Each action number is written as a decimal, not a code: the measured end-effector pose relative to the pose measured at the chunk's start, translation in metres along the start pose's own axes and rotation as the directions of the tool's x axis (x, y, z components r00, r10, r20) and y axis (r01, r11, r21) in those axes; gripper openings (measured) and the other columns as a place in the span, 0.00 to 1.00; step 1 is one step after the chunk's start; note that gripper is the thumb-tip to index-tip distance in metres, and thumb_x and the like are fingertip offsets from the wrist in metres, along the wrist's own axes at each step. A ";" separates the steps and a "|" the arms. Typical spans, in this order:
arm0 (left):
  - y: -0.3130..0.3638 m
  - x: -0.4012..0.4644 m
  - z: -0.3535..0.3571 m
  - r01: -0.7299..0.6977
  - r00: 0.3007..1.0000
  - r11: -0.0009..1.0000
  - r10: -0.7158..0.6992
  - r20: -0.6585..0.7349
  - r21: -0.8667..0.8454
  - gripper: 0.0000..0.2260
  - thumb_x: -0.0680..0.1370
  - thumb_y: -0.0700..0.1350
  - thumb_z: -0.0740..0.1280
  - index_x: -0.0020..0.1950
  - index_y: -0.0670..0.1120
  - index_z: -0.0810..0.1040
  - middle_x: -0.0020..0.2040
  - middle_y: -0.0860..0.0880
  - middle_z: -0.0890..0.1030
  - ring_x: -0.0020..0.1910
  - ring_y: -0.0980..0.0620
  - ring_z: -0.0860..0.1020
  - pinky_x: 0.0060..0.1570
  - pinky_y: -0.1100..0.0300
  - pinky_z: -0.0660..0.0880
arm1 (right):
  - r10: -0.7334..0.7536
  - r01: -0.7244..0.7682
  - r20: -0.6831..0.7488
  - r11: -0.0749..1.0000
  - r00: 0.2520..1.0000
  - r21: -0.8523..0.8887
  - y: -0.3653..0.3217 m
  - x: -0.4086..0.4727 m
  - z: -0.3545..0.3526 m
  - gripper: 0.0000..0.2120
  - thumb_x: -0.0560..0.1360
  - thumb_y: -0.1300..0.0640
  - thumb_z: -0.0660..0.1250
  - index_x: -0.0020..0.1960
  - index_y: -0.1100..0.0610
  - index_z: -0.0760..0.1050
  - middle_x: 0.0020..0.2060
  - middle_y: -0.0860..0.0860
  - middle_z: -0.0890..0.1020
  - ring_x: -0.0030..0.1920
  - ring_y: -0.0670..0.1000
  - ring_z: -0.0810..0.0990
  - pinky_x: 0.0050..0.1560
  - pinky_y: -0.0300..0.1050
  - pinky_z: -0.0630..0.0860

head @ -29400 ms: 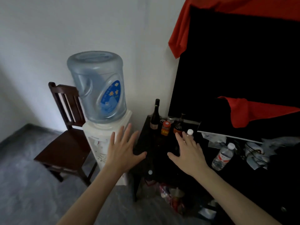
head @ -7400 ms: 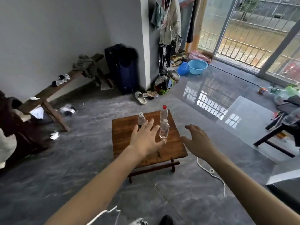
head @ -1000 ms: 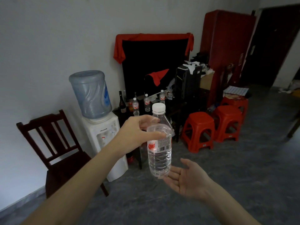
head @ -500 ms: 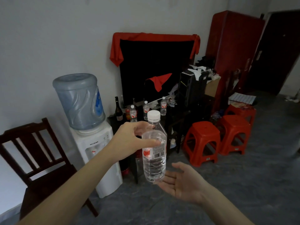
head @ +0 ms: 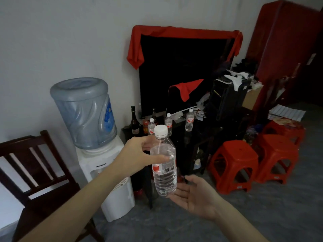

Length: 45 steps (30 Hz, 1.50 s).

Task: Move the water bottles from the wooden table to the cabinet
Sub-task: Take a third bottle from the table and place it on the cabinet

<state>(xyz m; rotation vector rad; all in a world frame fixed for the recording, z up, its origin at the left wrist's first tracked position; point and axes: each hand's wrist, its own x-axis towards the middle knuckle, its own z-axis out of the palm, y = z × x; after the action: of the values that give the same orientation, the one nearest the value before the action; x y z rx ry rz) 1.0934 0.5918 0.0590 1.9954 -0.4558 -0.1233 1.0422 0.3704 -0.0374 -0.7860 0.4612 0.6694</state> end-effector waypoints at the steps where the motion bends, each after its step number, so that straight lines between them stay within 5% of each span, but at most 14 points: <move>1: -0.004 0.006 -0.002 0.012 1.000 1.000 -0.012 -0.012 0.003 0.29 0.62 0.59 0.81 0.62 0.56 0.83 0.56 0.59 0.87 0.58 0.60 0.83 0.66 0.54 0.76 | 0.008 -0.008 -0.003 1.000 1.000 -0.001 -0.005 0.008 0.001 0.27 0.75 0.53 0.63 0.67 0.70 0.73 0.60 0.66 0.80 0.64 0.63 0.78 0.63 0.53 0.76; 6: -0.030 0.044 -0.006 0.098 0.994 0.995 -0.098 -0.052 0.010 0.21 0.68 0.48 0.82 0.59 0.57 0.83 0.51 0.63 0.87 0.54 0.65 0.83 0.56 0.68 0.75 | 0.068 -0.068 -0.031 0.998 0.997 0.003 -0.035 0.059 -0.002 0.24 0.78 0.54 0.61 0.65 0.71 0.74 0.61 0.67 0.79 0.66 0.64 0.76 0.71 0.55 0.70; 10: -0.050 0.086 -0.011 0.149 0.984 0.988 -0.145 -0.106 0.029 0.19 0.69 0.44 0.82 0.51 0.63 0.80 0.45 0.69 0.85 0.49 0.72 0.81 0.46 0.79 0.73 | 0.102 -0.102 -0.010 0.995 0.995 -0.022 -0.075 0.100 -0.007 0.23 0.80 0.53 0.60 0.63 0.72 0.74 0.59 0.68 0.80 0.64 0.64 0.78 0.68 0.55 0.72; 21: -0.090 0.232 0.005 0.283 0.947 0.957 -0.268 -0.178 0.066 0.20 0.66 0.54 0.82 0.55 0.64 0.82 0.51 0.62 0.87 0.54 0.63 0.84 0.63 0.56 0.77 | 0.224 -0.224 0.000 0.974 0.975 -0.032 -0.210 0.227 -0.053 0.23 0.81 0.53 0.60 0.64 0.73 0.73 0.58 0.68 0.81 0.61 0.64 0.79 0.56 0.54 0.80; 25: -0.116 0.262 0.021 0.312 0.937 0.943 -0.285 -0.201 0.116 0.17 0.68 0.50 0.82 0.54 0.60 0.83 0.48 0.64 0.87 0.52 0.65 0.84 0.58 0.61 0.78 | 0.284 -0.284 -0.019 0.958 0.959 -0.040 -0.242 0.269 -0.076 0.24 0.81 0.53 0.59 0.64 0.73 0.73 0.58 0.69 0.80 0.59 0.65 0.80 0.48 0.55 0.83; 33: -0.170 0.309 0.029 0.346 0.927 0.931 -0.319 -0.197 0.118 0.21 0.70 0.49 0.82 0.62 0.53 0.84 0.52 0.59 0.87 0.55 0.61 0.84 0.58 0.58 0.81 | 0.380 -0.384 -0.097 0.923 0.920 -0.025 -0.261 0.351 -0.084 0.23 0.82 0.52 0.58 0.65 0.72 0.71 0.63 0.69 0.77 0.65 0.65 0.76 0.62 0.56 0.75; 40: -0.232 0.361 0.019 0.322 0.940 0.943 -0.308 -0.149 0.085 0.24 0.69 0.48 0.82 0.64 0.49 0.82 0.55 0.59 0.86 0.56 0.63 0.83 0.57 0.64 0.80 | 0.399 -0.400 -0.192 0.916 0.897 0.037 -0.273 0.432 -0.076 0.23 0.82 0.50 0.59 0.63 0.70 0.72 0.59 0.69 0.78 0.59 0.65 0.79 0.57 0.57 0.78; 43: -0.264 0.383 0.013 0.327 0.939 0.943 -0.317 -0.132 0.060 0.25 0.69 0.51 0.82 0.64 0.52 0.81 0.55 0.61 0.85 0.57 0.64 0.82 0.57 0.66 0.79 | 0.399 -0.400 -0.239 0.915 0.885 0.047 -0.279 0.466 -0.075 0.23 0.82 0.49 0.58 0.62 0.69 0.74 0.59 0.69 0.78 0.60 0.65 0.79 0.62 0.57 0.76; 45: -0.282 0.397 0.010 0.334 0.939 0.941 -0.328 -0.103 0.050 0.25 0.68 0.54 0.81 0.64 0.59 0.79 0.54 0.67 0.83 0.57 0.66 0.82 0.56 0.68 0.79 | 0.399 -0.402 -0.289 0.914 0.870 0.053 -0.282 0.489 -0.077 0.24 0.82 0.48 0.58 0.62 0.70 0.73 0.59 0.69 0.78 0.58 0.65 0.79 0.56 0.56 0.77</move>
<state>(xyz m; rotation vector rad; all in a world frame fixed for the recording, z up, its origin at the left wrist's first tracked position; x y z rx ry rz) 1.5309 0.5467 -0.1497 2.1202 -0.0599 -0.2267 1.5728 0.3467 -0.2439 -0.8096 0.9127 0.9455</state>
